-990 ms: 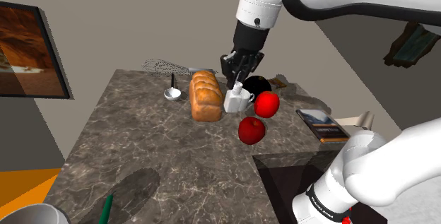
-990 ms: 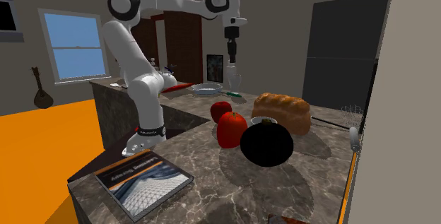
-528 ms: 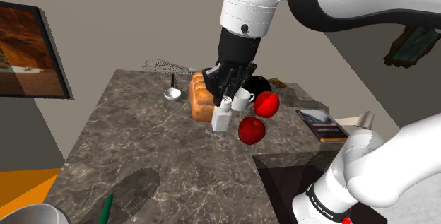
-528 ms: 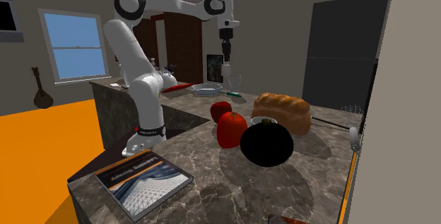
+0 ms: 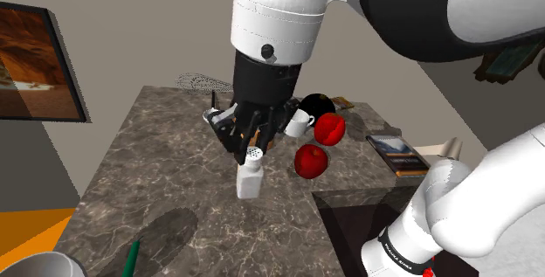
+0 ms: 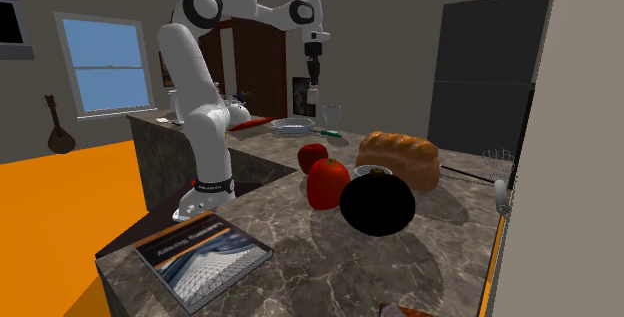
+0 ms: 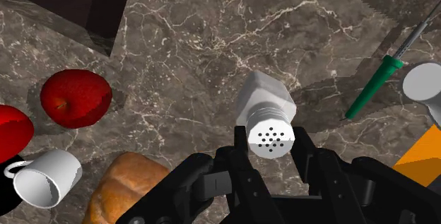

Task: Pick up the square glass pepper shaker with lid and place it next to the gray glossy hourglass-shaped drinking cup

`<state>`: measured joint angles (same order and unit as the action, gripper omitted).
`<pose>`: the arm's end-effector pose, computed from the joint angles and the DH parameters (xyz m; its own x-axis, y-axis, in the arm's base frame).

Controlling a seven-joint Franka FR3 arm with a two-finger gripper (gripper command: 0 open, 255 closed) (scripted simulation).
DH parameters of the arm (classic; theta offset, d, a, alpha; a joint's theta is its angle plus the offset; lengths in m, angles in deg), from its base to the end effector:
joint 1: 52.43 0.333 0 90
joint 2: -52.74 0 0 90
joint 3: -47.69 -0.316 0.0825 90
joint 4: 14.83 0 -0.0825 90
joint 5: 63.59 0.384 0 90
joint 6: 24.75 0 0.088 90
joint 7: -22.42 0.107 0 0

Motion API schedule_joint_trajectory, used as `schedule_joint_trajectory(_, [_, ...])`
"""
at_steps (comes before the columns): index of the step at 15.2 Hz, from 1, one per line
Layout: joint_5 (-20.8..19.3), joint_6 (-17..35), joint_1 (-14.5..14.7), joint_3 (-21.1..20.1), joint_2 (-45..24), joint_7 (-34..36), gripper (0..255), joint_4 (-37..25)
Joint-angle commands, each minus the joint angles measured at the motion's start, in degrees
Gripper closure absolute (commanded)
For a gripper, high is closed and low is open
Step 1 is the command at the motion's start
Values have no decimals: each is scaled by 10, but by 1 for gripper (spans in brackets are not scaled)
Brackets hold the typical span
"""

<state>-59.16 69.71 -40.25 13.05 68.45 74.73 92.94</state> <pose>0.3036 0.3828 0.5984 0.9913 -0.1181 0.0587 -0.1211 -0.9914 0.0506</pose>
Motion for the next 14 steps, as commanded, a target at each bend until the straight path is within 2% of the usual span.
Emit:
schedule_joint_trajectory(1, [-8, -5, 5, -25, -24, 35, 255, -27])
schedule_joint_trajectory(6, [-57, -18, 26, -93, -114, 134, 255, -108])
schedule_joint_trajectory(10, [-124, -41, 67, -138, -210, 222, 255, -191])
schedule_joint_trajectory(14, [-118, -8, 65, -134, -201, 220, 255, -152])
